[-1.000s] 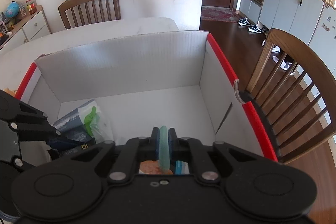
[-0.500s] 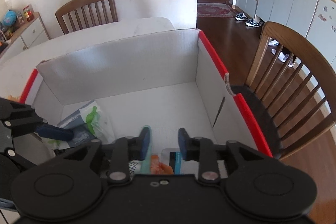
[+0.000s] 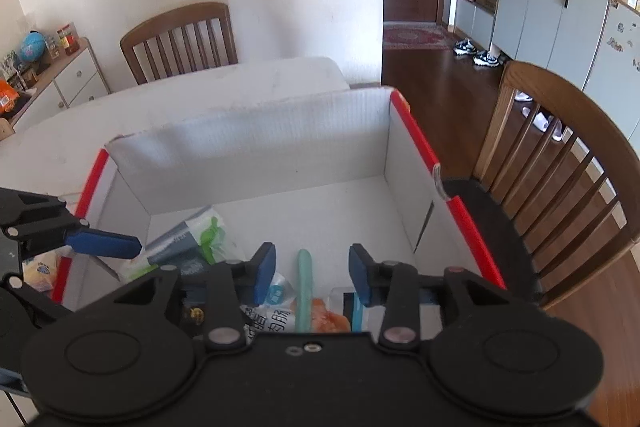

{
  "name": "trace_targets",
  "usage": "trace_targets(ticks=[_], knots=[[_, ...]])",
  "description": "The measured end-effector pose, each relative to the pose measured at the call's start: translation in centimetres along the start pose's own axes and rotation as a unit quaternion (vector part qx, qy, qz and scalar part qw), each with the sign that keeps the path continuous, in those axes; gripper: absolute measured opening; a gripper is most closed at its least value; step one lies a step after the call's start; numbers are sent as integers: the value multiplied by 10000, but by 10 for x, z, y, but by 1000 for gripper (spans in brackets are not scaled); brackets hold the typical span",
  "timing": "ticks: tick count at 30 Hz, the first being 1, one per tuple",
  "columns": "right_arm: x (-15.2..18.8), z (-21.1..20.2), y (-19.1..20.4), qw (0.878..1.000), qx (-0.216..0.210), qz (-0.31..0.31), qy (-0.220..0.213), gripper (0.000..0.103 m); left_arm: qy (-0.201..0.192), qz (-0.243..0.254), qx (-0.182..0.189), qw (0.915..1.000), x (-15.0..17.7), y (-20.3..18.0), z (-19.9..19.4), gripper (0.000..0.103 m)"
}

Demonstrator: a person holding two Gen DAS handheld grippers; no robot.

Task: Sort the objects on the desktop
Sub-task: 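Lower into the box and open the left tool while the right tool opens to drop the teal stick, then withdraw both tools from the shoebox back over the placemat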

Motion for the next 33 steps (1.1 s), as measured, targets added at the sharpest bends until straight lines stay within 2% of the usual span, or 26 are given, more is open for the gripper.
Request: trace_targets(ticks=[14, 17, 21, 24, 29, 30, 33], knots=[[0, -30, 8, 9994, 202, 154, -225, 56, -595, -52, 318, 9977, 11, 2, -50, 75], [1, -34, 14, 9993, 223, 166, -254, 59, -706, -33, 362, 9968, 14, 6, -59, 82], [1, -40, 22, 9989, 304, 178, -308, 72, -793, -30, 424, 9959, 18, 10, -69, 82], [2, -46, 29, 9985, 376, 180, -349, 78, -825, -21, 464, 9955, 23, 13, -76, 85], [3, -53, 37, 9977, 481, 299, -384, 79, -918, 42, 516, 9944, 32, 19, -86, 86], [4, -54, 39, 9975, 498, 319, -388, 79, -938, 39, 536, 9941, 34, 21, -89, 88], [6, -59, 45, 9971, 544, 361, -403, 80, -997, 61, 557, 9934, 39, 26, -95, 102]])
Point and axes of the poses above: each gripper's, at about its wrist camera, not at the fingertips, and z roughly the way its jaws point, y to its left, x to its underside, the point moved 5 cm from there along z, roughly the way its jaws point, and after that the axes turned 14 degrees about -z, right-handed, at the moved point
